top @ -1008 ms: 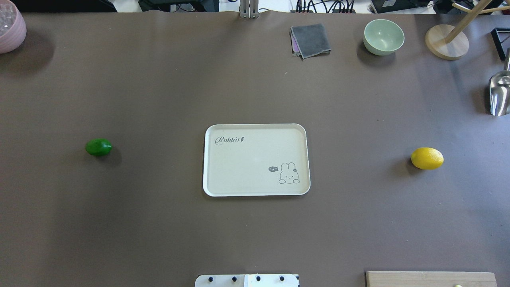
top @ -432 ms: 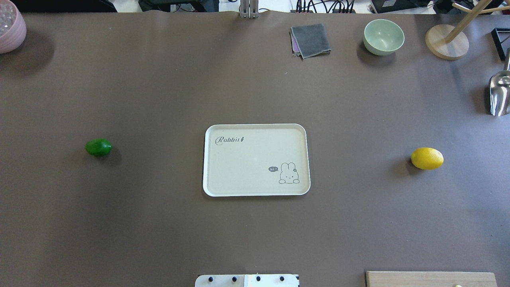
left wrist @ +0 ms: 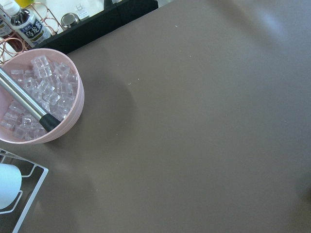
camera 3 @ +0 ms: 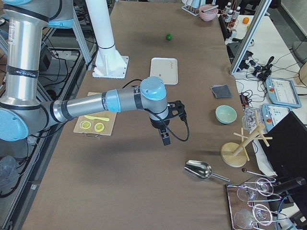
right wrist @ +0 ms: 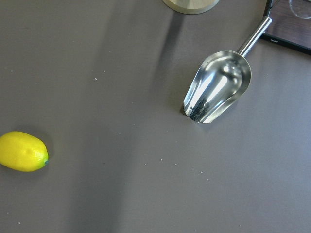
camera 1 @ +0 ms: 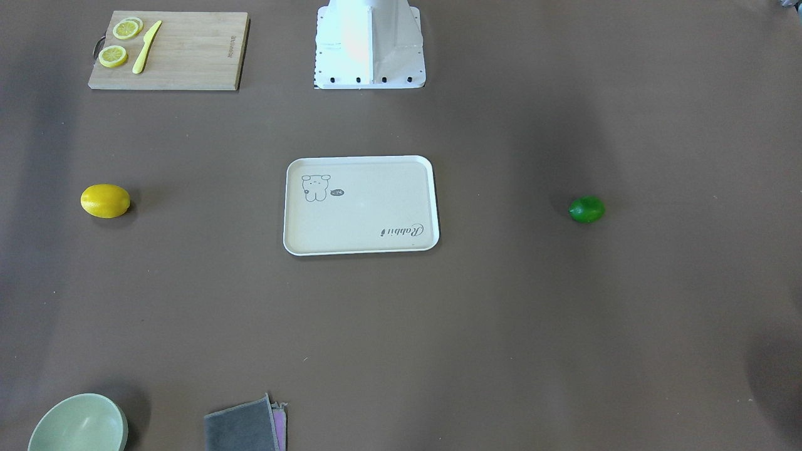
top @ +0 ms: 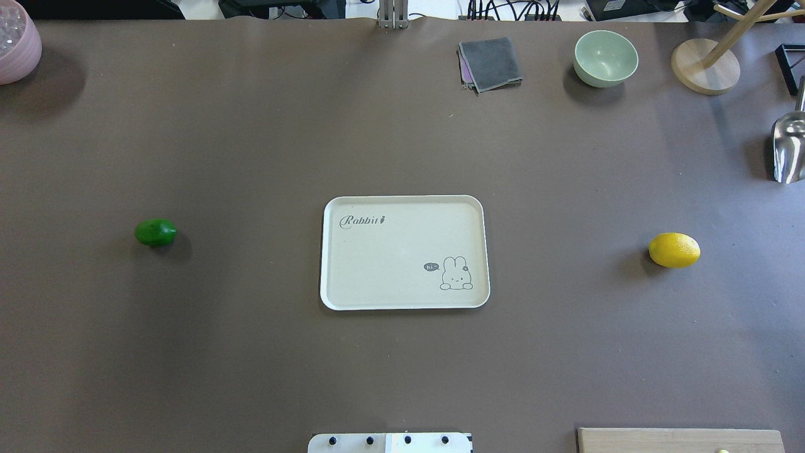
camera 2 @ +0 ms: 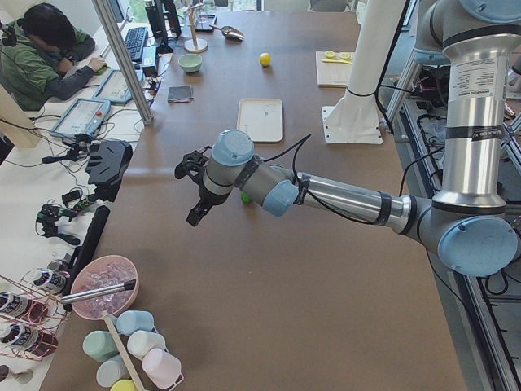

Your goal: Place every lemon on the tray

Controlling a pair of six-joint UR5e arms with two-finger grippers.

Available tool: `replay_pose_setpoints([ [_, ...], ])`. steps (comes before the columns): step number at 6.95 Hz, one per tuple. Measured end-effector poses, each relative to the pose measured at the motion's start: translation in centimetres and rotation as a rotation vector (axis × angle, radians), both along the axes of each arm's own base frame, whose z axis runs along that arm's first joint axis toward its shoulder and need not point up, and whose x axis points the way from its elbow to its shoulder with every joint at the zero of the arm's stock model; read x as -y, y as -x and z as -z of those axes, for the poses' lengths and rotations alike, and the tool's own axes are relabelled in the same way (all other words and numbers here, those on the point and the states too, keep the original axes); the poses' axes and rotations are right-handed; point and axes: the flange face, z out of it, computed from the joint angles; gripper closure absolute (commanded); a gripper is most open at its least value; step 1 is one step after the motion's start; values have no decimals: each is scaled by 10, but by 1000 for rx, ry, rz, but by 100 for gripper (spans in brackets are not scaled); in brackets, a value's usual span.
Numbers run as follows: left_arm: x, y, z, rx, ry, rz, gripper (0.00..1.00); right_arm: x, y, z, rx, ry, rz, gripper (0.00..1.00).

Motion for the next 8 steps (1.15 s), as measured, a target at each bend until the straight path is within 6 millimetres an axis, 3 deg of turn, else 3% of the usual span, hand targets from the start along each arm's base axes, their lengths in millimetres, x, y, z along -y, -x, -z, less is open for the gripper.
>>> replay_pose_setpoints([
  [1, 2, -12, -4, -10, -16, -29, 2, 5, 10, 4, 16, 13, -2, 0],
  [3, 17, -87, -5, -19, -78, -171, 1, 19, 45, 18, 30, -14, 45, 0],
  [4, 21, -125, -3, -24, -97, -238, 2, 27, 73, 25, 39, -28, 64, 0],
  [6, 17, -195, 4, 10, -150, -328, 2, 33, 125, 34, 49, -41, 73, 0],
  [8, 1, -251, 8, 37, -207, -393, 2, 33, 139, 37, 51, -44, 73, 0],
])
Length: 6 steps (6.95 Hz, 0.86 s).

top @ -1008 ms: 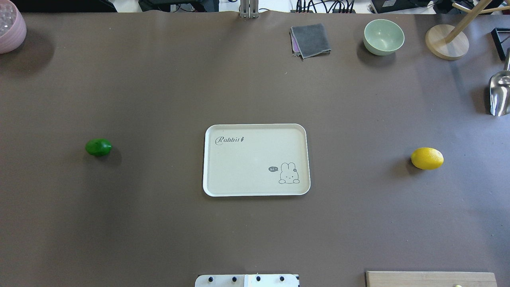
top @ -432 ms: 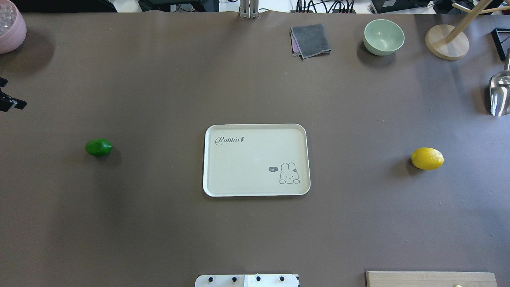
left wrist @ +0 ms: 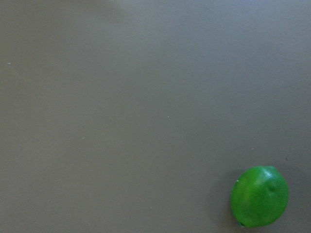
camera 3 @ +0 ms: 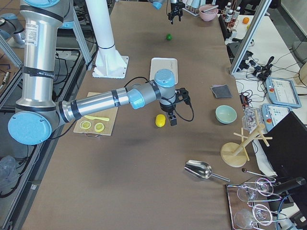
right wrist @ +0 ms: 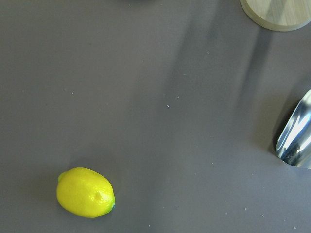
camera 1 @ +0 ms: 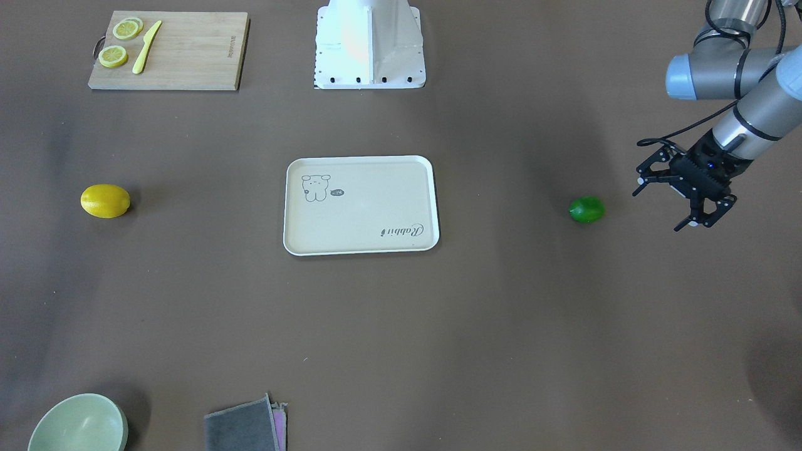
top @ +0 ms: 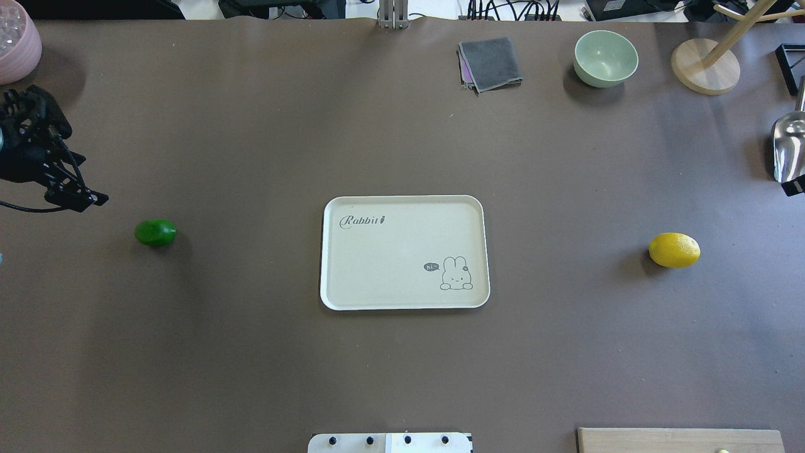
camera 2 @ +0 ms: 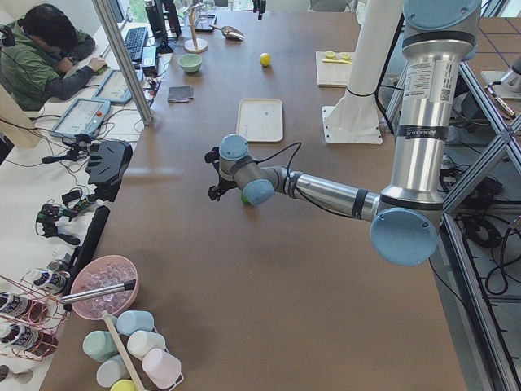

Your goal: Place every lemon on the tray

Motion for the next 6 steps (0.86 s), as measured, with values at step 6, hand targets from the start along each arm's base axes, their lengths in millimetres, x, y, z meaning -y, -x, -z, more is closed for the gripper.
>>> replay_pose_setpoints([
  [6, -43, -96, -18, 82, -75, -88, 27, 0, 0, -3, -16, 0, -9, 0],
])
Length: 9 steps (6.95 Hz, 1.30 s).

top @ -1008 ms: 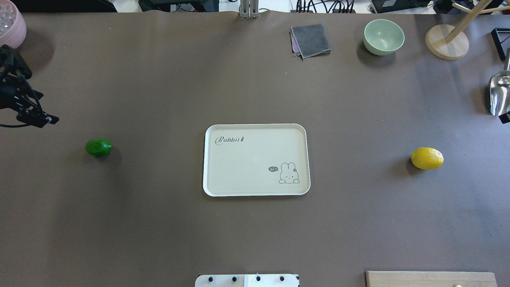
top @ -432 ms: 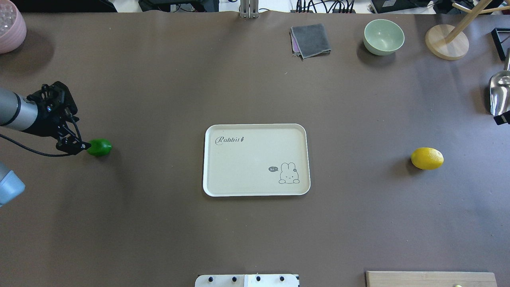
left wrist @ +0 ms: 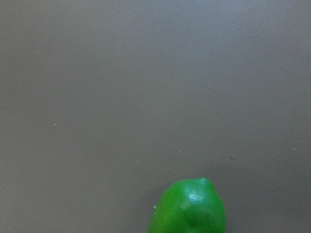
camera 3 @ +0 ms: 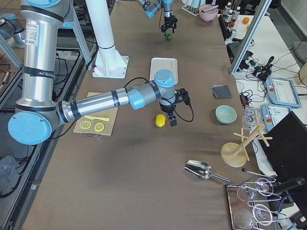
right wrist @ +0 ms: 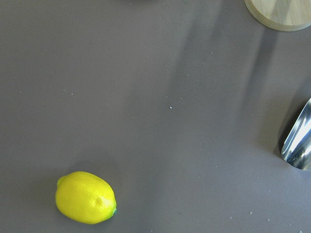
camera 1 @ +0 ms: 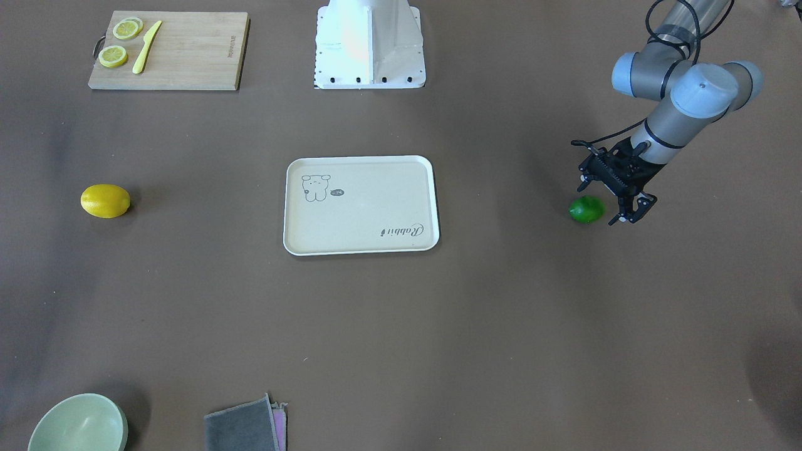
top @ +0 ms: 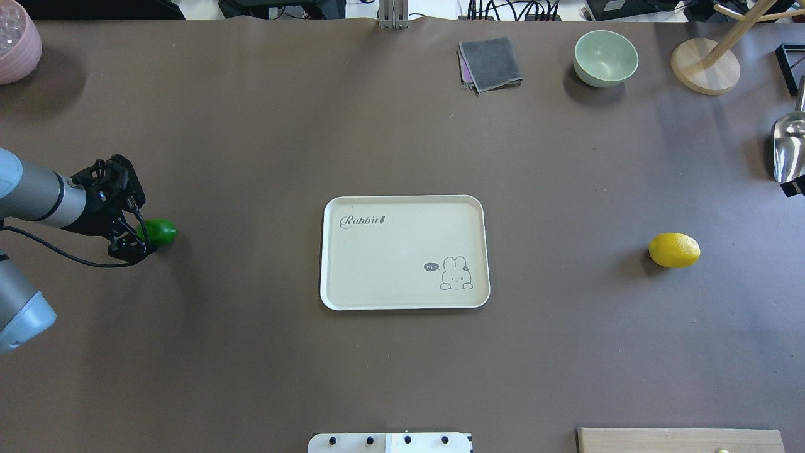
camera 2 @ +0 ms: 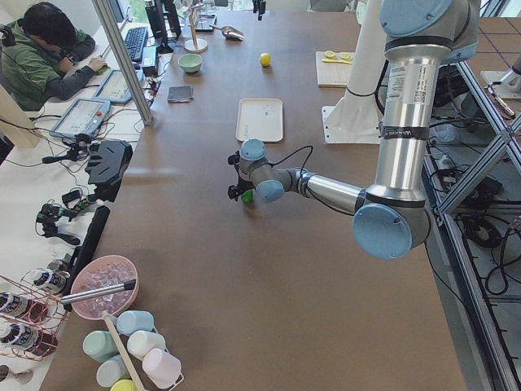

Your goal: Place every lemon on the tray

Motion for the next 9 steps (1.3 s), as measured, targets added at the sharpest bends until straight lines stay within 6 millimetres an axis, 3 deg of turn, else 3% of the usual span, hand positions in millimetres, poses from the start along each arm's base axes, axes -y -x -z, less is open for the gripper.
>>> replay_pose_setpoints([
  [1, -2, -5, -3, 1, -5, -2, 66, 0, 0, 0, 0, 0, 0, 0],
  [2, -2, -8, -2, -3, -9, -3, 97, 0, 0, 0, 0, 0, 0, 0],
  [5, 1, -13, 23, -60, -24, 6, 100, 0, 0, 1, 0, -1, -1, 0],
  [6, 9, -23, 50, -113, 22, 58, 100, 1, 0, 1, 0, -1, -1, 0],
  [7, 17, -46, 91, -194, 113, 124, 100, 1, 0, 1, 0, -1, -1, 0],
  [9, -1, -121, 174, -333, 308, 170, 100, 1, 0, 1, 0, -1, -1, 0],
])
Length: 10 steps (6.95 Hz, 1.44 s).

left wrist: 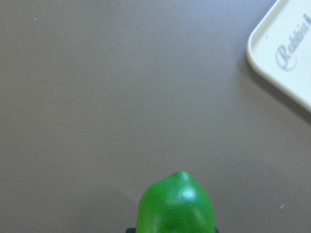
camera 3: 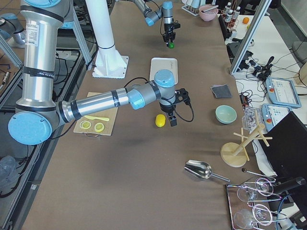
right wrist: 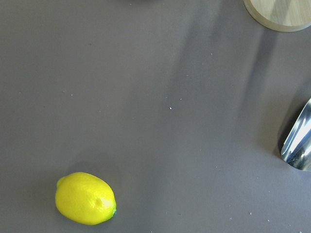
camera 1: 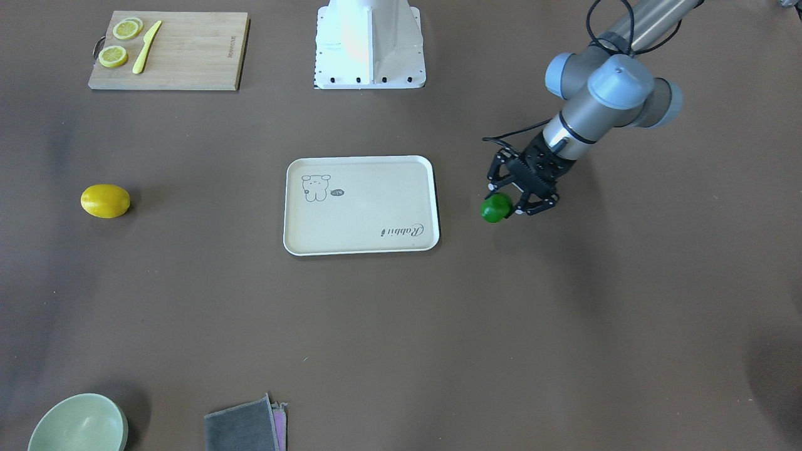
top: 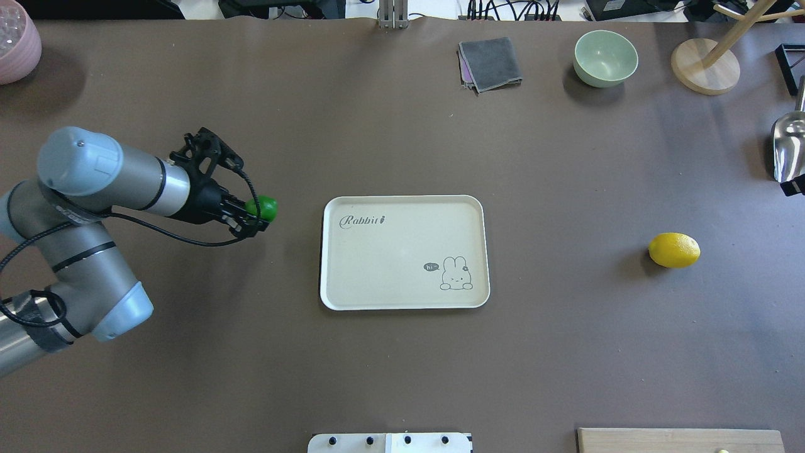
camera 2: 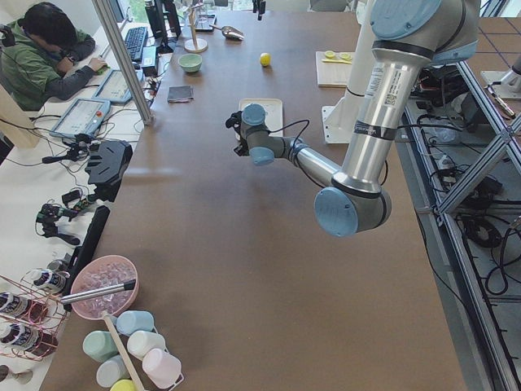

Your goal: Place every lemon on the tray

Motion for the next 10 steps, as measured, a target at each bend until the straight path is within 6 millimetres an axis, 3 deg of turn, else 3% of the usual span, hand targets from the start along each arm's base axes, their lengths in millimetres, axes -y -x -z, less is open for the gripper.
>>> replay_pose_setpoints([
  [1, -15, -40, 33, -44, 68, 26, 100, 0, 0, 0, 0, 0, 0, 0],
  [2, -32, -77, 56, -67, 95, 79, 82, 0, 0, 0, 0, 0, 0, 0],
  [3, -44, -99, 69, -80, 99, 119, 2, 0, 0, 0, 0, 0, 0, 0],
  [5, -52, -109, 75, -103, 93, 141, 1, 0, 0, 0, 0, 0, 1, 0],
  [7, -44, -101, 72, -170, 66, 153, 1, 0, 1, 0, 2, 1, 2, 0],
  [8, -23, -80, 65, -175, 69, 155, 1, 0, 2, 1, 3, -2, 7, 0],
  [9, 14, -35, 49, -170, 99, 130, 1, 0, 9, 3, 7, -21, 23, 0],
  [10, 52, 27, 29, -160, 120, 100, 1, -1, 22, 5, 16, -54, 49, 0],
])
